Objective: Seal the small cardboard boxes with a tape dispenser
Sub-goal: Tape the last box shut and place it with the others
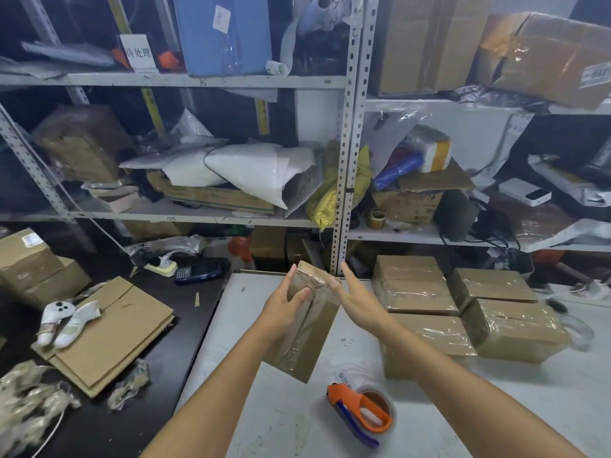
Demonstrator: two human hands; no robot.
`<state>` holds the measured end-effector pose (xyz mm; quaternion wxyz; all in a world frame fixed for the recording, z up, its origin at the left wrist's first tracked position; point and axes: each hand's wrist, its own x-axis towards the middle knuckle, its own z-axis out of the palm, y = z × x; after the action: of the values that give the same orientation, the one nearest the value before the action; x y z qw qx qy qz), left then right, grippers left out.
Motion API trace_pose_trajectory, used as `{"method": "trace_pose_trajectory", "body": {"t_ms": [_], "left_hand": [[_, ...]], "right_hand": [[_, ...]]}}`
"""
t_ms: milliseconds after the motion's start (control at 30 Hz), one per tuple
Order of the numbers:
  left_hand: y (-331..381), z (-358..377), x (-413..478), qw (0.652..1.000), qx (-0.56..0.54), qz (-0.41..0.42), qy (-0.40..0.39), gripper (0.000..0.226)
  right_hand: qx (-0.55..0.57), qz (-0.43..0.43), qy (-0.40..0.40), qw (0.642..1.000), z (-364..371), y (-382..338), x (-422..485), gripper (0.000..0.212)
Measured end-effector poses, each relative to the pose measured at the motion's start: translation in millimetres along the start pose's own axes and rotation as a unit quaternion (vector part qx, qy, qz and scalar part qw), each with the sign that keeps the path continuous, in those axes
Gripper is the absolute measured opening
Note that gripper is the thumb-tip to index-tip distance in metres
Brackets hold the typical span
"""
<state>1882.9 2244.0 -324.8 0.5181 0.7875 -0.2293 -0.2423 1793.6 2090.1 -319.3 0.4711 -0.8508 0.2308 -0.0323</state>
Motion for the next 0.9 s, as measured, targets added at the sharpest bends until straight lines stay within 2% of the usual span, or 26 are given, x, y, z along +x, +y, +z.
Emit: {"method": "trace_pose_trajectory", "body": {"t_ms": [100,233,333,400,533,600,700,767,900], "left_hand": [[0,-2,0,1.000,-0.008,-0.005,-0.019,0.067],[2,-5,-2,0.999,-0.009,-0.019,-0.031,0.067],[-1,-15,-3,0.999,0.005,-0.029,-0.030,0.068],[-7,-22,-3,0.998,0.047,-0.031,-0.036,0.065],[-8,-33,1,0.993,0.111,-0.012,-0.047,0.055],[-4,-39,5,0.992,0.121,-0.009,-0.043,0.057],[2,-43,10,0.987,0.153,-0.001,-0.044,0.057],[6,-41,10,0.982,0.177,0.011,-0.064,0.055],[7,-36,9,0.979,0.187,0.039,-0.069,0.054]], "right_hand": [[-0.040,-0.083,-0.035,0.995,0,2,1,0.064],[-0.018,-0.086,-0.040,0.995,2,1,-1,0.045],[0.033,-0.074,0.007,0.997,-4,7,0,0.047],[0.088,-0.063,0.033,0.994,-11,4,0,0.041],[0.120,-0.051,0.032,0.991,-18,-2,-5,0.039],[0.112,-0.035,0.024,0.993,-18,-3,-5,0.051],[0.089,-0.030,-0.001,0.996,-20,-3,-1,0.083],[0.072,-0.045,-0.011,0.996,-21,-2,2,0.089],[0.067,-0.065,0.009,0.996,-20,0,4,0.054]]}}
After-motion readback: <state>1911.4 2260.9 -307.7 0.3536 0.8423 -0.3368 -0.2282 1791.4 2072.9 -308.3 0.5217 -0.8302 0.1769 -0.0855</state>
